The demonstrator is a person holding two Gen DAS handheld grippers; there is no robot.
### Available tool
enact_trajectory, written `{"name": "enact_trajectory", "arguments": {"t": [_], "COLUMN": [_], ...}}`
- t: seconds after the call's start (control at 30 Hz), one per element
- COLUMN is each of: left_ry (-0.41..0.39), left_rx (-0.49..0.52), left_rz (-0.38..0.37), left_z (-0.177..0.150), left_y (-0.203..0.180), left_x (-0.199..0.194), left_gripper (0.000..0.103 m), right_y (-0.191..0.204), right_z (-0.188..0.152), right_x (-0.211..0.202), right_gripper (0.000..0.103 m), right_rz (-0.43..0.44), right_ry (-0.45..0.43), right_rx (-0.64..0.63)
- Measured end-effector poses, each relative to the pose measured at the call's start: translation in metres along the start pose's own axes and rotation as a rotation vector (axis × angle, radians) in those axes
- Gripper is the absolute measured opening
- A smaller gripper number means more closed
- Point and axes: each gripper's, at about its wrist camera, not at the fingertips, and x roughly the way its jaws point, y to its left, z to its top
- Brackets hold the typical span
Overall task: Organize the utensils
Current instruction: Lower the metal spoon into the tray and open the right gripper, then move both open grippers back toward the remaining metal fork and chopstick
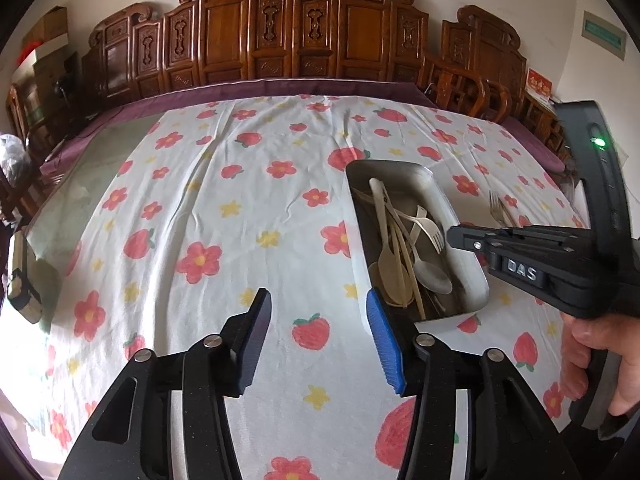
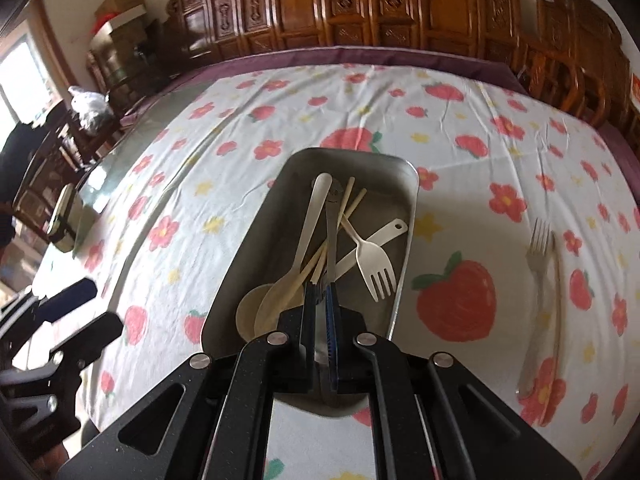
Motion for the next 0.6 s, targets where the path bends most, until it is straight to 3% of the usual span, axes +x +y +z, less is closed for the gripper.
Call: {"name": "enact_trajectory", "arguments": {"t": [0.37,0.43,0.57,0.6], "left_ry": [-0.002,-0.006,-0.013,-0.018], "left_rx": [-0.004,-0.003,0.007,0.005], "left_rz": [0.002,0.006,0.012,0.006], "left_z": [0.002,0.003,0.006,0.006], "left_y": [-0.013,-0.018,-0.03,-0.033], "left_x": [-0.002,-0.003,-0.004,-0.005], "left_gripper": [0.059,0.07,0.077,0.083], "right_y": [-0.022,-0.028,-0.053,-0.058], "right_z": [-0.025,-0.029,-0.039,-0.041], "right_x": [-0.042,-0.046,-0.055,-0.057], "right_gripper": [0.008,0.008,0.019,0.019], "right_rz": [-0.006,-0.011,-0.012,-0.013], "right_ry": [-0.061,-0.065,-0.074,-0.074], "right_rx": [-0.084,-0.09,-0.073,-0.067]}}
